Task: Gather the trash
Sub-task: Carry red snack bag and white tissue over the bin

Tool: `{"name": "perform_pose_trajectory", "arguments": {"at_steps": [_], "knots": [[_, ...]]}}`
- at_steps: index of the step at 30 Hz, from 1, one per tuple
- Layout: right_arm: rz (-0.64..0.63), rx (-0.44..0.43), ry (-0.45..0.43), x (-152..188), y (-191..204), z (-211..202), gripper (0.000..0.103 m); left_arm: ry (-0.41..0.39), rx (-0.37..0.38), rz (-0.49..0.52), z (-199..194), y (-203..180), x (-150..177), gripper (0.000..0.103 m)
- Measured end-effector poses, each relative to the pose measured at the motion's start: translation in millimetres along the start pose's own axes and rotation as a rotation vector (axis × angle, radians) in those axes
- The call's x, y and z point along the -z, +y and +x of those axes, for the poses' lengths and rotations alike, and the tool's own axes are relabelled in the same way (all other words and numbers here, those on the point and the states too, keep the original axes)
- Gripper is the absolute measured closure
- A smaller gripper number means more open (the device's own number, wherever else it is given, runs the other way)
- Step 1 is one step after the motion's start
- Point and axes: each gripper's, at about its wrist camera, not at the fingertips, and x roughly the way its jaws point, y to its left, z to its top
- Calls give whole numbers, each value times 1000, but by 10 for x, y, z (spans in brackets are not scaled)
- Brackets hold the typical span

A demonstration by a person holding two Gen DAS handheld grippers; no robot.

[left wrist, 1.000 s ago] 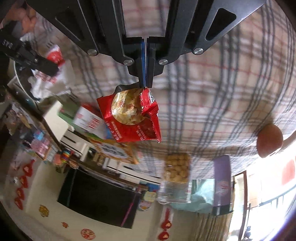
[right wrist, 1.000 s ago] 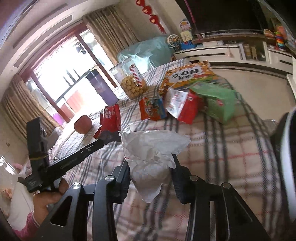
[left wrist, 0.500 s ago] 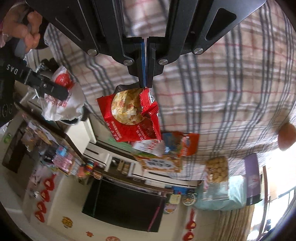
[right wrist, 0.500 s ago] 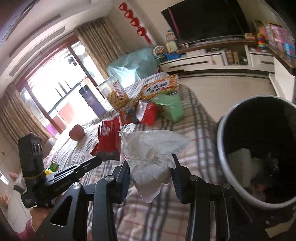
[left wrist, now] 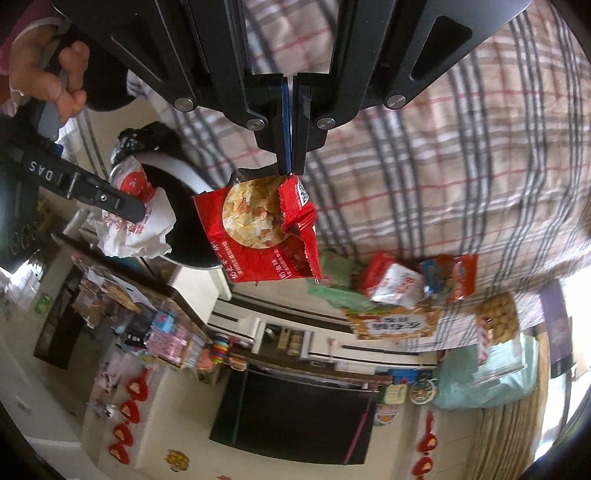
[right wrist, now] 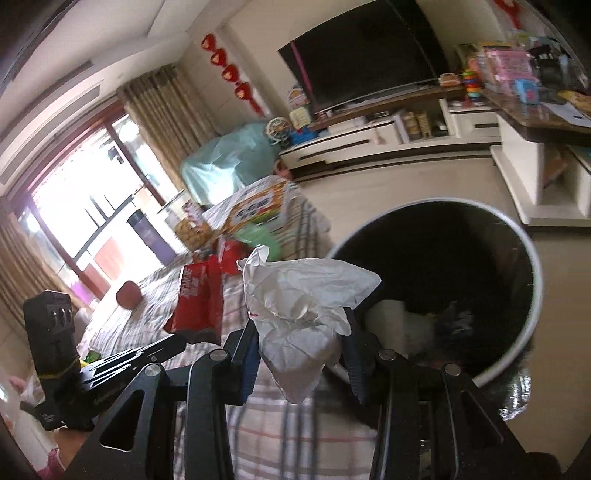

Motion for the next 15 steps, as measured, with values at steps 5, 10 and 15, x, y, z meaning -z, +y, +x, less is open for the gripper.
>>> {"name": "perform_pose_trajectory", "arguments": {"at_steps": [5,10,15], "knots": [[23,34,-15,-14,-188,-101,63,5,16,34,98,-139,-53,103],[35,61,-19,-29,-304,-139,63,9,29,69,196,-347,-97,103],[36,81,-31,-71,-388,-190,63,26,40,97,341,-482,-162,103]]}}
